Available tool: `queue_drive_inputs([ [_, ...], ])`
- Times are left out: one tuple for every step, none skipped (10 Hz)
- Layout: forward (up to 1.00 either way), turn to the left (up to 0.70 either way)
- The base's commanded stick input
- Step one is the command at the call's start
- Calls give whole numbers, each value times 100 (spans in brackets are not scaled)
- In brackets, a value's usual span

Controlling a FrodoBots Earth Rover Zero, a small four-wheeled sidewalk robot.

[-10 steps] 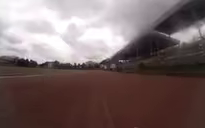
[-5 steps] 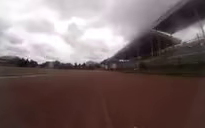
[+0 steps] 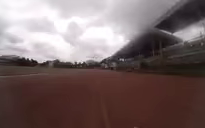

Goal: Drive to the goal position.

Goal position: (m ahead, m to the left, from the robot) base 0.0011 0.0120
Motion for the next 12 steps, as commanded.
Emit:
queue_drive_inputs([
  [70, 0],
  [70, 0],
  [70, 0],
  [70, 0],
  [70, 0],
  [70, 0],
  [70, 0],
  [70, 0],
  [70, 0],
  [70, 0],
  [70, 0],
  [70, 0],
])
